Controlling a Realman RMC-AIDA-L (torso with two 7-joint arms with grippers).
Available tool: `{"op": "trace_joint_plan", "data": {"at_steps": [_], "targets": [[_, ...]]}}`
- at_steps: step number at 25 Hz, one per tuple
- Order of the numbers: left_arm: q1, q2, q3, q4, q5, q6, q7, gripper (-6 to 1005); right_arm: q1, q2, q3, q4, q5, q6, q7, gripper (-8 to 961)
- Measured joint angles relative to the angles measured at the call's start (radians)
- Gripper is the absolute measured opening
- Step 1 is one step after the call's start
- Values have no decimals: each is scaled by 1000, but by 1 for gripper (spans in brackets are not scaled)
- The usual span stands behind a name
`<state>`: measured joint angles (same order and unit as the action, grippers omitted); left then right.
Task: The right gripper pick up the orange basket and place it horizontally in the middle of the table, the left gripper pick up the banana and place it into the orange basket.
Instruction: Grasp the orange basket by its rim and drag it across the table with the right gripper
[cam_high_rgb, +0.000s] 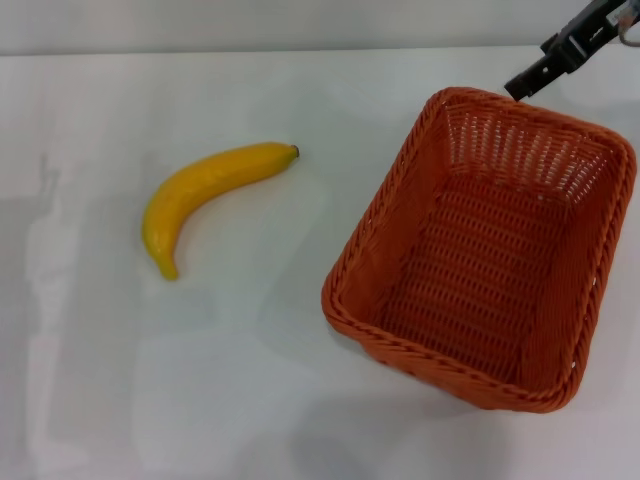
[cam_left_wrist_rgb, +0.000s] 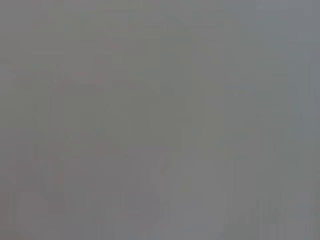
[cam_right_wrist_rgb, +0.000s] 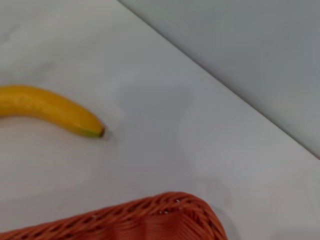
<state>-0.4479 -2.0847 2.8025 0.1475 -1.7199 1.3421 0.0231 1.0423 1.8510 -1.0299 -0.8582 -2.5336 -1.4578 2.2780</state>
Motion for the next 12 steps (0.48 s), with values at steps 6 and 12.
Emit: {"op": "trace_joint_plan", "data": {"at_steps": [6, 12], "targets": [[2, -2, 0, 2, 23, 0, 0, 850, -13, 23, -4, 4, -41, 9, 4, 807], [2, -1, 0, 5, 24, -2, 0, 850, -32, 30, -5, 5, -42, 21, 4, 807]]}}
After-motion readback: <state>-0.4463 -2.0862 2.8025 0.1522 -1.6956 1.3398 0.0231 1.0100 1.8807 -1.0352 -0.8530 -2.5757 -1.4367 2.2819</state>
